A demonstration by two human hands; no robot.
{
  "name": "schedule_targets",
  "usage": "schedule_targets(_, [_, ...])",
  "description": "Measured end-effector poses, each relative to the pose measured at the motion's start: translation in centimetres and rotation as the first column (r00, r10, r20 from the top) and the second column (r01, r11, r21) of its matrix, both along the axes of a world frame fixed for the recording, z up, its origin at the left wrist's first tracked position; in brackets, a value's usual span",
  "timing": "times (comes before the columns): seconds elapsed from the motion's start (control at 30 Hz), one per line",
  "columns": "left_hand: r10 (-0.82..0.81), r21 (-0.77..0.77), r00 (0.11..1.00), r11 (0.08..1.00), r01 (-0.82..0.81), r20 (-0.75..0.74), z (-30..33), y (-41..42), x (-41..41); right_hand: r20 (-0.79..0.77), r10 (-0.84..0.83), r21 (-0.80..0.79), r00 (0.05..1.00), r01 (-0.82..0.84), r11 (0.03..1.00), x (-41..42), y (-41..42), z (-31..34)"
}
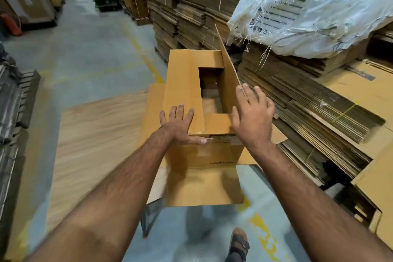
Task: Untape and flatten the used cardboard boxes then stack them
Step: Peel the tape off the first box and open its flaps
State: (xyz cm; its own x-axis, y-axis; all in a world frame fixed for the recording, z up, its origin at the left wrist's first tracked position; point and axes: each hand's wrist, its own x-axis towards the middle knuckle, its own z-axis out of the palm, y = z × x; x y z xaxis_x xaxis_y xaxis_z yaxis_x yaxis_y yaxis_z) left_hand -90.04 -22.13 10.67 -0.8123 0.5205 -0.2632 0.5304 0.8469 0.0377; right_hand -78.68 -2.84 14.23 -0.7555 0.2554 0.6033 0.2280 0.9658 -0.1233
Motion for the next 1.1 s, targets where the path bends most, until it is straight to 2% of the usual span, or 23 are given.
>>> schedule_targets(0.13, [0.107, 0.115, 0.994, 0.988, -0.104, -0.023, 0.4, 0.9, 0.7, -0.022, -0.151, -0.151, 0.988, 0.146, 0.978, 0.7, 2.0, 0.5])
schedule_targets(0.2, [0.2, 0.184, 0.979, 0.965, -0.189, -0.044, 0.8, 2.1, 0.7, 0.015, -0.234, -0.239, 0.972, 0.231, 0.943, 1.2, 3.5, 0.7])
schedule_targets(0.33, [0.292, 0.086, 0.954, 0.954, -0.287, -0.063, 1.1, 4.4, 1.0, 0.275, -0.367, -0.245, 0.888, 0.434, 0.867, 2.9, 6.9, 0.0])
schedule_targets(0.43, [0.332, 0.147, 0.937, 0.937, -0.316, -0.109, 0.7, 4.8, 1.6, 0.461, -0.414, -0.168, 0.785, 0.535, 0.828, 4.1, 8.4, -1.1])
schedule_targets(0.5, [0.344, 0.165, 0.933, 0.931, -0.326, -0.101, 1.0, 4.8, 1.7, 0.503, -0.417, -0.108, 0.757, 0.534, 0.839, 4.7, 8.6, -1.7])
schedule_targets(0.57, [0.371, 0.185, 0.928, 0.915, -0.36, -0.027, 1.7, 4.9, 1.4, 0.497, -0.413, -0.042, 0.763, 0.497, 0.867, 4.8, 8.4, -1.8])
schedule_targets(0.67, [0.395, 0.341, 0.906, 0.839, -0.423, 0.153, 4.0, 4.4, 0.5, 0.518, -0.428, 0.114, 0.74, 0.437, 0.892, 4.0, 7.4, -1.1])
schedule_targets(0.73, [0.378, 0.44, 0.888, 0.773, -0.458, 0.261, 6.1, 3.2, -0.2, 0.557, -0.416, 0.156, 0.719, 0.402, 0.902, 3.0, 6.9, -0.7])
schedule_targets(0.83, [0.4, 0.441, 0.884, 0.766, -0.467, 0.241, 9.3, 0.8, -1.1, 0.624, -0.391, 0.164, 0.677, 0.376, 0.912, 1.4, 6.2, -0.3])
schedule_targets(0.93, [0.435, 0.41, 0.89, 0.793, -0.45, 0.136, 11.1, -1.3, -1.4, 0.691, -0.286, 0.071, 0.663, 0.332, 0.941, 0.4, 5.1, -0.4])
schedule_targets(1.0, [0.445, 0.424, 0.887, 0.785, -0.452, 0.121, 11.6, -2.7, -1.2, 0.709, -0.184, -0.103, 0.681, 0.357, 0.928, -0.1, 4.7, -1.1])
schedule_targets(1.1, [0.506, 0.506, 0.824, 0.656, -0.56, 0.255, 11.5, -5.4, -1.2, 0.704, -0.087, -0.278, 0.705, 0.386, 0.88, -0.2, 4.5, -2.1])
